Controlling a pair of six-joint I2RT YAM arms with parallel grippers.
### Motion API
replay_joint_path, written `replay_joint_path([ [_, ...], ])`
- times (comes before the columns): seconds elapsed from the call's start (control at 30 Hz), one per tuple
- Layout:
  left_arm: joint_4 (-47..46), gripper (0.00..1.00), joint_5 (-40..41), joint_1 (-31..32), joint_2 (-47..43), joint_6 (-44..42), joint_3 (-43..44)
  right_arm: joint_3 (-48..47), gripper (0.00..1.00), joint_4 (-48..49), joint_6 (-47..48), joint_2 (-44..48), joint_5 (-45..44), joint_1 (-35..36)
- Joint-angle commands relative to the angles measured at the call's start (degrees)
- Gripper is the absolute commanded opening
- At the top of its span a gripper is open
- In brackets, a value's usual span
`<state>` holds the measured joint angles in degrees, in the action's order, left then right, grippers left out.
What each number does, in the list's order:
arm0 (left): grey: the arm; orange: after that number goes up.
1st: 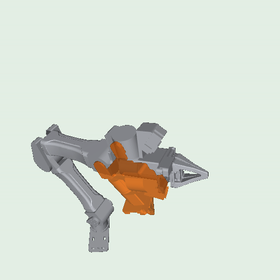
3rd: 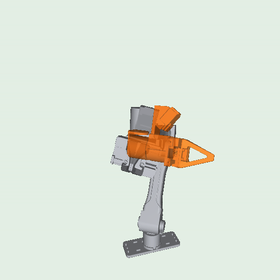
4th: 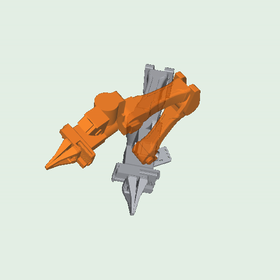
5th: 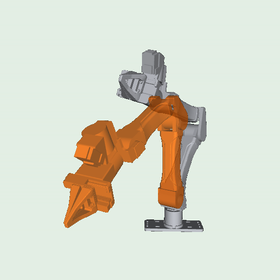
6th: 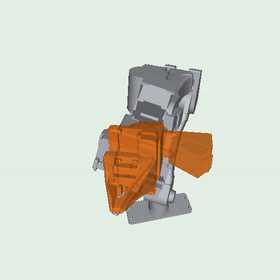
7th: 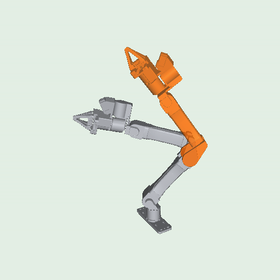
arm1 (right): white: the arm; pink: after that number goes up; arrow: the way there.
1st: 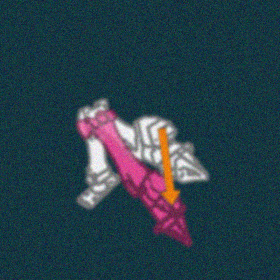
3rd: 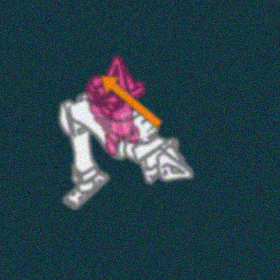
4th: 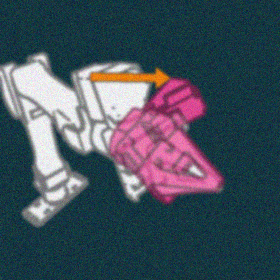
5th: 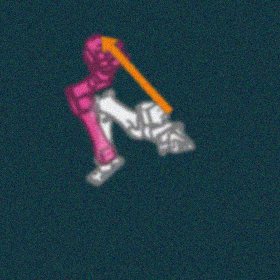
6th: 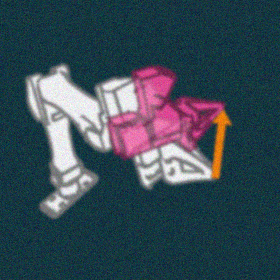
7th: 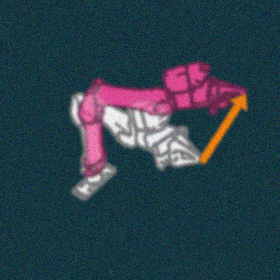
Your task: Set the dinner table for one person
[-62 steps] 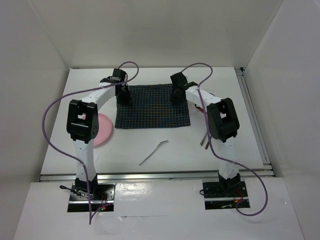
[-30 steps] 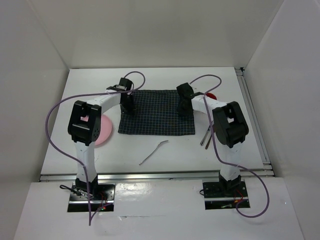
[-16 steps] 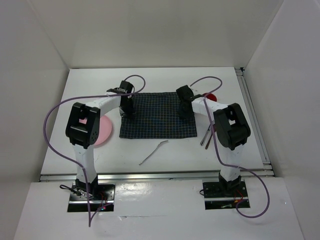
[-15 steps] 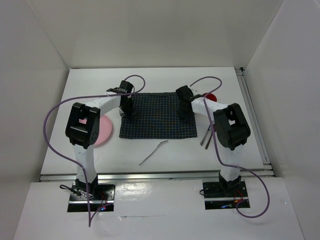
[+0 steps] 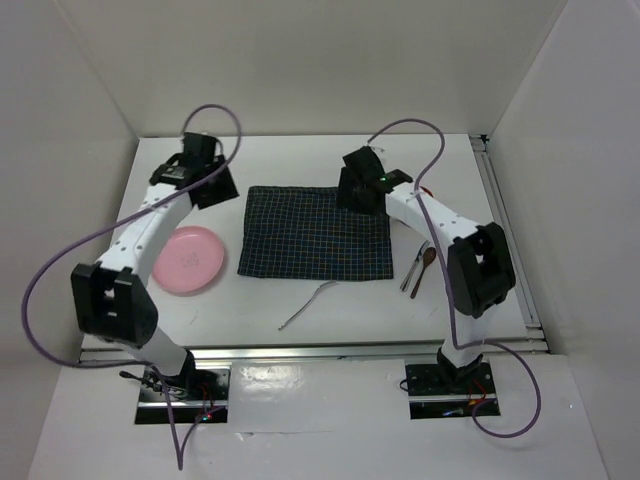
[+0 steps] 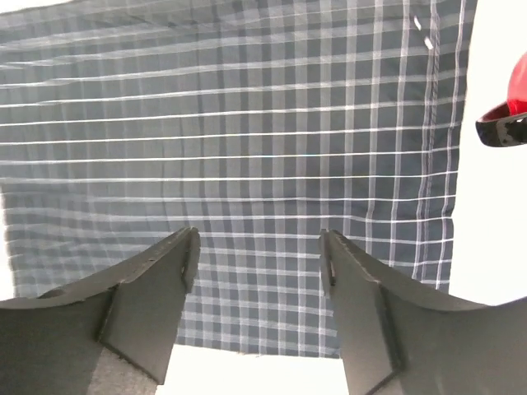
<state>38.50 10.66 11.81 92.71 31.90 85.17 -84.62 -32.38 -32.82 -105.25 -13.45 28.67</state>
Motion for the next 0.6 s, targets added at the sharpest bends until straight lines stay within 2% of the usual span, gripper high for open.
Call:
replay_joint_path([
  [0.0, 3.42, 0.64, 4.63, -11.5, -7.85, 9.72, -7.53, -2.74, 0.74, -2.07, 1.09, 6.98, -0.18, 1.13],
  [0.07, 2.29, 0.74, 0.97, -17.23, -12.0, 12.47, -15.53, -0.64, 0.77, -1.38, 1.09, 9.88, 0.97, 1.66],
  [0.1, 1.24, 0.76, -4.01, -22.74, -16.11, 13.96, -18.43, -0.03, 0.8, -1.37, 1.09, 10.76, 1.76, 1.66],
  [0.13, -0.6, 0.8, -5.98, -25.06, -17.89, 13.98, -23.76, 1.02, 0.8, -1.37, 1.09, 12.25, 1.76, 2.18],
  [0.17, -1.32, 0.83, -7.13, -26.91, -19.22, 14.59, -25.99, 1.04, 0.82, -1.37, 1.09, 12.79, 1.76, 2.18],
  [0.23, -0.54, 0.96, -8.19, -30.17, -20.11, 15.82, -29.6, 2.26, 0.84, -1.37, 1.09, 13.57, 2.38, 2.18],
  [0.43, -2.81, 0.96, -15.3, -37.99, -17.3, 15.3, -34.8, 4.11, 0.84, -1.98, 1.09, 14.63, 3.61, 2.71],
  [0.57, -6.51, 0.93, -18.21, -39.85, -13.17, 14.77, -38.66, 5.34, 0.84, -2.51, 1.09, 15.77, 3.61, 2.71],
])
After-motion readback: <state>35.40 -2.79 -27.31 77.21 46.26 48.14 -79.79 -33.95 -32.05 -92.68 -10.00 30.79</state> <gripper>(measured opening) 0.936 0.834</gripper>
